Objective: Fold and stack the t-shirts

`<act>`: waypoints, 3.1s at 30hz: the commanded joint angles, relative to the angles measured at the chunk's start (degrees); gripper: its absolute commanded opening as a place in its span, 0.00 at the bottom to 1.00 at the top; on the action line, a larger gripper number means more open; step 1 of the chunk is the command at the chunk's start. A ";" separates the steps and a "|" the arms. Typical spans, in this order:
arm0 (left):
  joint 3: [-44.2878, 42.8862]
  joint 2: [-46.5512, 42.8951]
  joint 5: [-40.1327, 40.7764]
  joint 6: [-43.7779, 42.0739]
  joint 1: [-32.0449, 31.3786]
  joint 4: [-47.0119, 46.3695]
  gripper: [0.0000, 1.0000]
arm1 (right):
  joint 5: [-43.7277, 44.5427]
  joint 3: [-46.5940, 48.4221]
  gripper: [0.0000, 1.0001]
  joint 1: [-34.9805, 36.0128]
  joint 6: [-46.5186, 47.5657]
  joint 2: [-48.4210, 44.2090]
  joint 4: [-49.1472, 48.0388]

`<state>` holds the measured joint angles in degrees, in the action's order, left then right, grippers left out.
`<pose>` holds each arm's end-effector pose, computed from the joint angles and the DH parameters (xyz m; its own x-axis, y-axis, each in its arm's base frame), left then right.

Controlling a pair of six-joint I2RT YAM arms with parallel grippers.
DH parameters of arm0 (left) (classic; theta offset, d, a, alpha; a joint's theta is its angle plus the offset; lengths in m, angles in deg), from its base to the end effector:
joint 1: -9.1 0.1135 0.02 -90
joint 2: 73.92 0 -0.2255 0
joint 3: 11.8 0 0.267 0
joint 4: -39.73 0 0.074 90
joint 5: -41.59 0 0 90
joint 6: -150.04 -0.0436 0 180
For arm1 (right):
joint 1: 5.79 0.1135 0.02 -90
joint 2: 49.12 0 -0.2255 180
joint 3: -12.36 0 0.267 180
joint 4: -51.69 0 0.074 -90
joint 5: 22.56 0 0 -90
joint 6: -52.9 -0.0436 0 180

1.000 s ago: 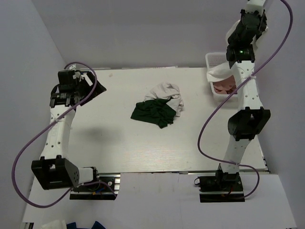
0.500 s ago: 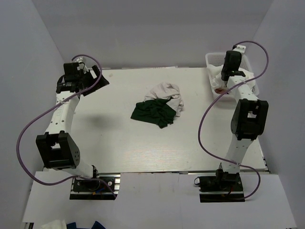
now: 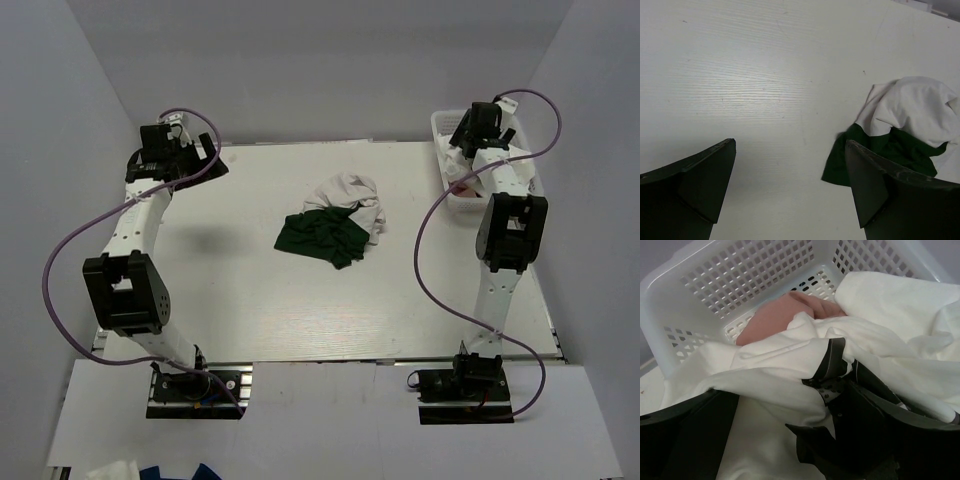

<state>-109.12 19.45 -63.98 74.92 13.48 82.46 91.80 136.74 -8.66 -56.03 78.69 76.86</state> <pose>0.3898 0.0181 0.2843 -0.6382 -0.2970 -0.7102 -0.0298 0.9314 -0.3627 0.5230 -0.0442 0.2212 -0.3201 0.3119 -0.8946 0.5404 0.8357 0.0981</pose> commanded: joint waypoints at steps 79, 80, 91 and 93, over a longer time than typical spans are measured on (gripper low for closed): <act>5.58 19.23 9.94 1.39 -27.58 5.51 0.88 | -22.34 -14.97 0.29 29.86 3.82 -17.50 14.36; 6.11 19.75 10.47 1.39 -28.11 5.51 0.81 | -22.16 -15.06 0.33 29.86 3.65 -18.29 14.62; 7.35 15.11 17.50 3.23 -28.90 3.57 0.00 | -20.23 -35.36 0.90 28.63 6.19 -36.03 11.46; 6.73 11.86 19.18 3.23 -29.60 3.57 0.00 | -20.92 -40.89 0.90 28.19 6.89 -39.54 10.85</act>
<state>-102.06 38.33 -49.84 77.98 -16.16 85.82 70.14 100.35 20.40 -50.68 44.33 89.27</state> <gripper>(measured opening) 0.032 0.904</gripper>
